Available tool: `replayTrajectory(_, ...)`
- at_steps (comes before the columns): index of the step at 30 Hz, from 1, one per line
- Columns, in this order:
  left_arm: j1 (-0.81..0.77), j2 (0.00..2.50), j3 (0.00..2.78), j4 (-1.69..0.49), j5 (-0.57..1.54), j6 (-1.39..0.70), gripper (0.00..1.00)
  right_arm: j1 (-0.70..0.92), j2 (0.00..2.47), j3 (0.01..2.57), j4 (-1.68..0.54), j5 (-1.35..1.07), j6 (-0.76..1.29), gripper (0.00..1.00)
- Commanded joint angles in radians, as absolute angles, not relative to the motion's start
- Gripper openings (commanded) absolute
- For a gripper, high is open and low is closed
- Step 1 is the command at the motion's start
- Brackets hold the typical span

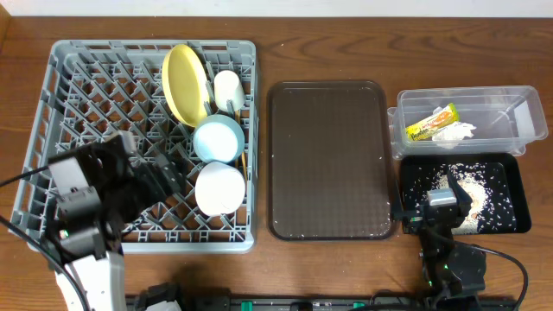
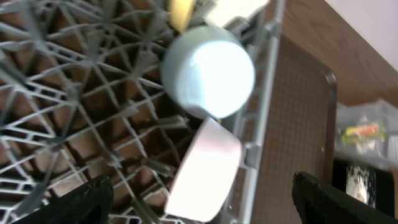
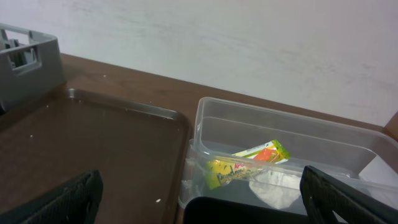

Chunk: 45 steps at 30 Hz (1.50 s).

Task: Sort waste into correct bins and load items into the dishwasher rack

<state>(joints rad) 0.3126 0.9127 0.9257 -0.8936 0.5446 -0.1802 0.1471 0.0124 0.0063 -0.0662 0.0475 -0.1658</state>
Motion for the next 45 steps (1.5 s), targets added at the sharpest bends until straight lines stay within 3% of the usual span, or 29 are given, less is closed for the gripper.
replayTrajectory(1, 0.251, 0.838, 0.889, -0.897, 0.482, -0.178, 0.93, 0.154, 0.005, 0.005, -0.071, 0.04, -0.173, 0.99)
replayTrajectory(12, 0.093, 0.585, 0.779, -0.904, 0.322, -0.178, 0.93, 0.154, 0.005, 0.005, -0.071, 0.04, -0.173, 0.99)
replayTrajectory(25, 0.086, 0.223, 0.488, -0.741, 0.332, -0.178, 0.93, 0.154, 0.005, 0.005, -0.071, 0.04, -0.173, 0.99)
replayTrajectory(36, 0.039, 0.002, 0.251, -0.341, 0.331, -0.179, 0.93, 0.154, 0.005, 0.005, -0.071, 0.04, -0.173, 0.99)
replayTrajectory(45, 0.027, 0.002, 0.112, 0.081, 0.327, -0.178, 0.93, 0.154, 0.005, 0.005, -0.071, 0.04, -0.173, 0.99)
